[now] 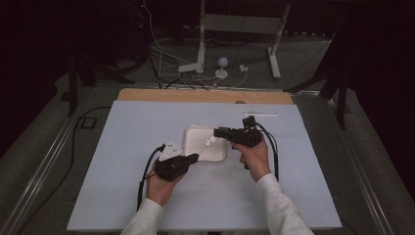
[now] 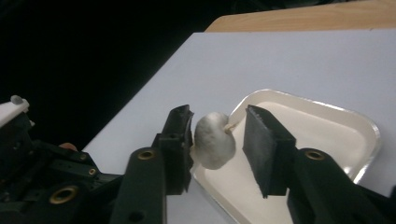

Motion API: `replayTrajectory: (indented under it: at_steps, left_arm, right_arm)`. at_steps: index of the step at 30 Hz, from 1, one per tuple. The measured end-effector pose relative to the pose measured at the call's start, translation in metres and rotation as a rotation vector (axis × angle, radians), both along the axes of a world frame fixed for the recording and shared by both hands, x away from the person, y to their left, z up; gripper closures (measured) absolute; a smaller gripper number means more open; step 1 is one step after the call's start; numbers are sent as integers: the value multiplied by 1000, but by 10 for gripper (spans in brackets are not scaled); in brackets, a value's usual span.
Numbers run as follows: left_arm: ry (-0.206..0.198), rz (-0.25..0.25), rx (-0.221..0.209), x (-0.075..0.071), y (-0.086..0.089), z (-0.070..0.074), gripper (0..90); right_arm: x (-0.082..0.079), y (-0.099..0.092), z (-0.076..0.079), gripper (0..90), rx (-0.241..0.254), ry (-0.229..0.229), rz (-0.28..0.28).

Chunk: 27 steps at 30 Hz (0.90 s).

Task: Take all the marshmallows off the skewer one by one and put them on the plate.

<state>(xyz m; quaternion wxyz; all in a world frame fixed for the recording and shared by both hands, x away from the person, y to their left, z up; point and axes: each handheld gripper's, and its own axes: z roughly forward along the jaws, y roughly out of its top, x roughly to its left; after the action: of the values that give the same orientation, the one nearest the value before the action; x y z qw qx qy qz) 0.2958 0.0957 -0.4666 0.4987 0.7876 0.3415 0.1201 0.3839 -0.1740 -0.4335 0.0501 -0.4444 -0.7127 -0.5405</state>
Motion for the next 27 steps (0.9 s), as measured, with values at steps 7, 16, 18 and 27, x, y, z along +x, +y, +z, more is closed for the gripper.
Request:
replayTrajectory:
  at_steps: [7, 16, 18, 27]
  left_arm:
    - [-14, 6, -7, -1, 2, 0, 900]
    - [-25, -2, -10, 0, 3, -1, 900]
    - [-29, -4, -1, 0, 3, -1, 900]
    - [-51, -7, 22, -1, 5, 0, 900]
  right_arm:
    - [1, 2, -3, 671, 48, 74, 12]
    - [1, 2, -2, 762, 76, 101, 4]
    - [-1, 3, 0, 772, 71, 81, -10]
    - [-3, 3, 3, 795, 60, 30, -46]
